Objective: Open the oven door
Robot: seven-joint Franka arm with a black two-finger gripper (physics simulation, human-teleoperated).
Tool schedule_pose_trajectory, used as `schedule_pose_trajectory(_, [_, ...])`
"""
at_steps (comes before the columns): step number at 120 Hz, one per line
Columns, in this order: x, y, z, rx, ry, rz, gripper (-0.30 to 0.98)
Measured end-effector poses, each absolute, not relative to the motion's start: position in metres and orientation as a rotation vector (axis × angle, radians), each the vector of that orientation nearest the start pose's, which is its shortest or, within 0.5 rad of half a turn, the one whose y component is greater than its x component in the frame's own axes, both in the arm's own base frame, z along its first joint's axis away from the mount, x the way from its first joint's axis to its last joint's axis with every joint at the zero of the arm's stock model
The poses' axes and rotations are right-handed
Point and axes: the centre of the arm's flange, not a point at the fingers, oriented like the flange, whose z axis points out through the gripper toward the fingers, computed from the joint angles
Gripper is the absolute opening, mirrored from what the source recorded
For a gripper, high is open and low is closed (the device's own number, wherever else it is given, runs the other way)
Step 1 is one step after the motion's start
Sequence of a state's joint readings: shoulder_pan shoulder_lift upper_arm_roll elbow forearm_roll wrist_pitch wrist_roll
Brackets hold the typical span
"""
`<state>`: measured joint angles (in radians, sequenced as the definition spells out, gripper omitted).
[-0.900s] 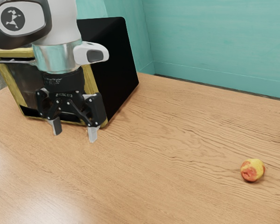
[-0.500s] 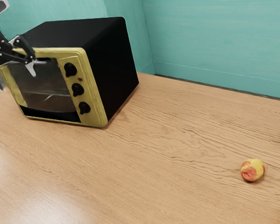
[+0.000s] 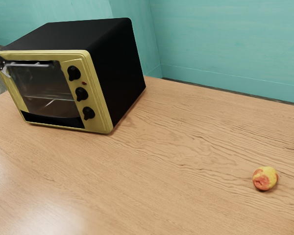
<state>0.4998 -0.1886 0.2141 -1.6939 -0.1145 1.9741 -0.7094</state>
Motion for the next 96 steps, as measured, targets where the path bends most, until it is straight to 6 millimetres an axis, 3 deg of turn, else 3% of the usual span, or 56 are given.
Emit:
schedule_pose_trajectory(12, [0.416,0.346,0.702,-2.361,-2.09,-0.837,0.69])
schedule_pose_trajectory(23, [0.438,0.363,0.691,-2.33,-2.089,-0.917,0.69])
schedule_pose_trajectory(37, [0.445,0.384,0.691,-2.277,-2.113,-1.024,0.69])
schedule_pose_trajectory(70, [0.442,0.413,0.699,-2.185,-2.156,-1.152,0.68])
schedule_pose_trajectory(83, [0.46,0.432,0.693,-2.176,-2.159,-1.171,0.69])
schedule_pose_trajectory(96, [0.489,0.422,0.68,-2.234,-2.134,-1.156,0.69])
